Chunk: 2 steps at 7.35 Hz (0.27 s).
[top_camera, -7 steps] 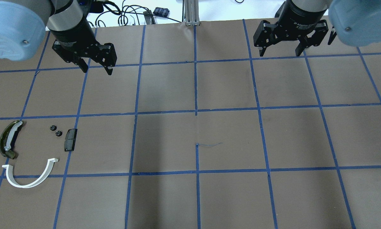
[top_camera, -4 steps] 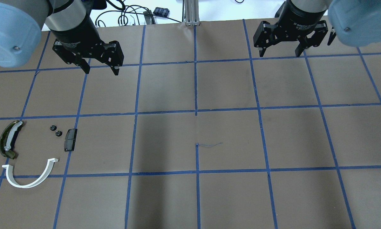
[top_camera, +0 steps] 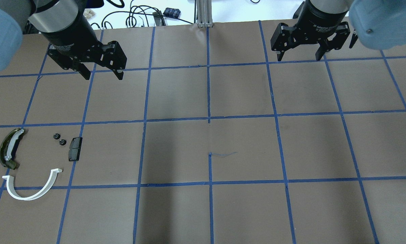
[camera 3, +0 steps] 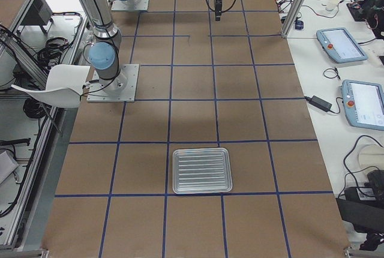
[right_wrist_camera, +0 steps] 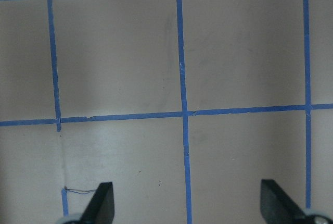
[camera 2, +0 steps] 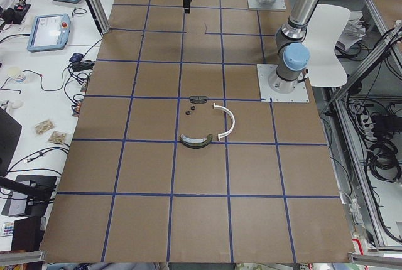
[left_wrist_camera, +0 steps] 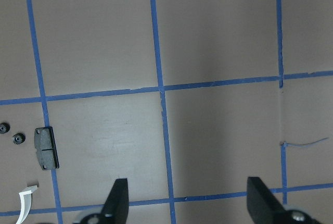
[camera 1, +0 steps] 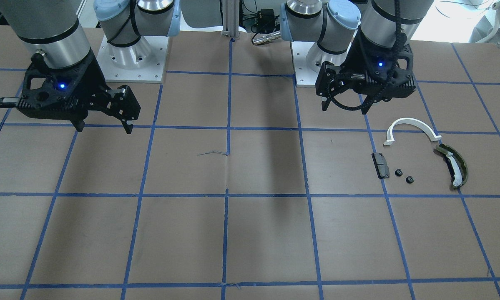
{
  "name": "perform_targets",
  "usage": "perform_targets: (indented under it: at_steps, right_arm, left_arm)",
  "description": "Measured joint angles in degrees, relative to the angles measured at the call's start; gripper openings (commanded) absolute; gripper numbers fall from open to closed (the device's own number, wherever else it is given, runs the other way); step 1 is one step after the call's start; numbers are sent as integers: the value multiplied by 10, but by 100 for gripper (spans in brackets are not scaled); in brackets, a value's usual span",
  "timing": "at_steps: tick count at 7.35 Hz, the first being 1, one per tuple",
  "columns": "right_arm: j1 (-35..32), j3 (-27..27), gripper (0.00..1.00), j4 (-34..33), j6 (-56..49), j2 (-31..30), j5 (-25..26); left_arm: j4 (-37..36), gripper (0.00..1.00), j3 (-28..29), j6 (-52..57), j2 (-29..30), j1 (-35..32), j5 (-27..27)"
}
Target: Place bearing gear from tray to pile
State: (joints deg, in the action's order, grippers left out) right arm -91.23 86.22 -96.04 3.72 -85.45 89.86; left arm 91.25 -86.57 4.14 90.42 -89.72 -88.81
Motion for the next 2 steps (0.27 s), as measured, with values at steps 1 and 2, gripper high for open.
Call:
perform_targets:
  at_steps: [1, 2]
  right_arm:
    - [0, 0, 100, 0, 0, 0, 0]
    - [0, 0, 100, 0, -1, 0, 0]
  left_arm:
    - [4, 85, 0, 5, -2, 7, 0]
    - [5, 87, 0, 6, -3, 10, 1]
